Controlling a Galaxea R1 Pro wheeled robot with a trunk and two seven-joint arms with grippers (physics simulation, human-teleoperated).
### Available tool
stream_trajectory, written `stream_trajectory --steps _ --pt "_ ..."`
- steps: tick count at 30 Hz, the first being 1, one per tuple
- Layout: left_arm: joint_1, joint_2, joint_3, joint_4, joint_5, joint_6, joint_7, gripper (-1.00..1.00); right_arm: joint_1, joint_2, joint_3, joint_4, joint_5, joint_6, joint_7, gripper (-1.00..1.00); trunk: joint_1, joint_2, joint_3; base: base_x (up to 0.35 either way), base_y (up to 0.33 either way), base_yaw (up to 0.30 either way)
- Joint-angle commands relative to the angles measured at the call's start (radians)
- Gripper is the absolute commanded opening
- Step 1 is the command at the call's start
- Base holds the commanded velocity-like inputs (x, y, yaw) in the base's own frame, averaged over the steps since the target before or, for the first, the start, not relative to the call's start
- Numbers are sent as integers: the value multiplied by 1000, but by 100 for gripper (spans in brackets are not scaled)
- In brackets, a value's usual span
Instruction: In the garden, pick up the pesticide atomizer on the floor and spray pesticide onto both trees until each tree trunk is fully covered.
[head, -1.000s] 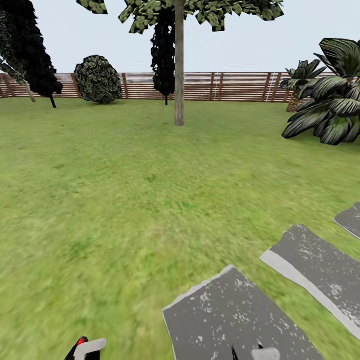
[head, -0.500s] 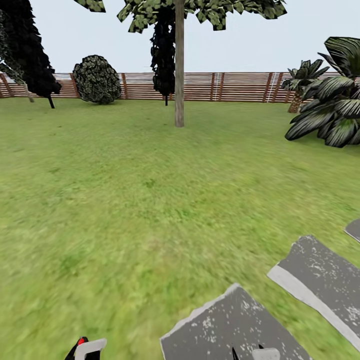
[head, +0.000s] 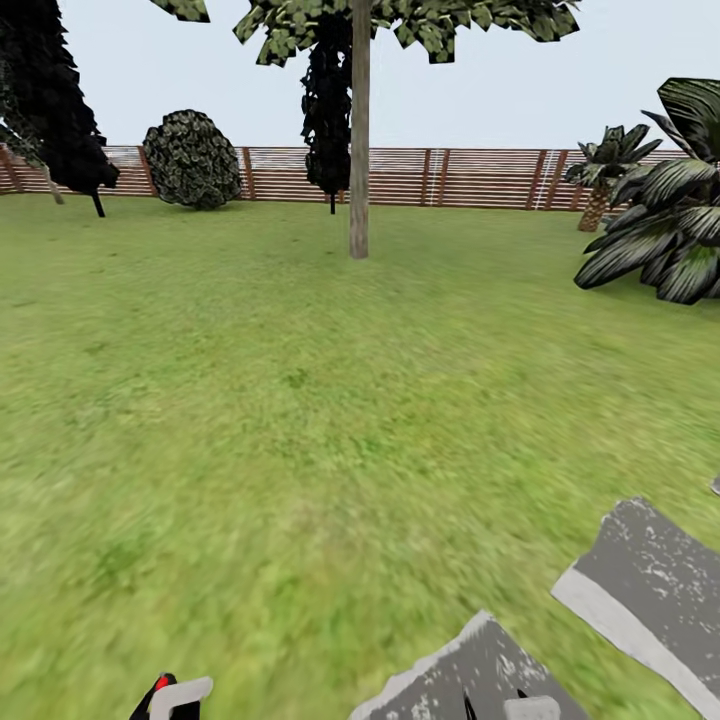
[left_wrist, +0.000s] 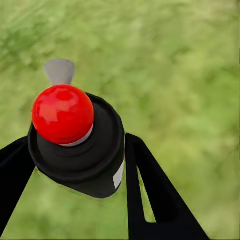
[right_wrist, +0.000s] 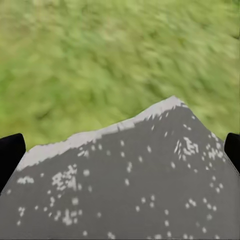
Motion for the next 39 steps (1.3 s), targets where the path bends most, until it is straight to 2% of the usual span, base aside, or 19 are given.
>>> stream_trajectory --steps 1,39 --pt "-1 0 2 1 -7 -3 4 -100 0 1 -8 0 7 -3 3 100 0 0 -1 337 0 0" --pt "-1 0 2 1 -7 -3 4 -100 0 1 -8 0 7 -3 4 100 0 0 -1 337 0 0"
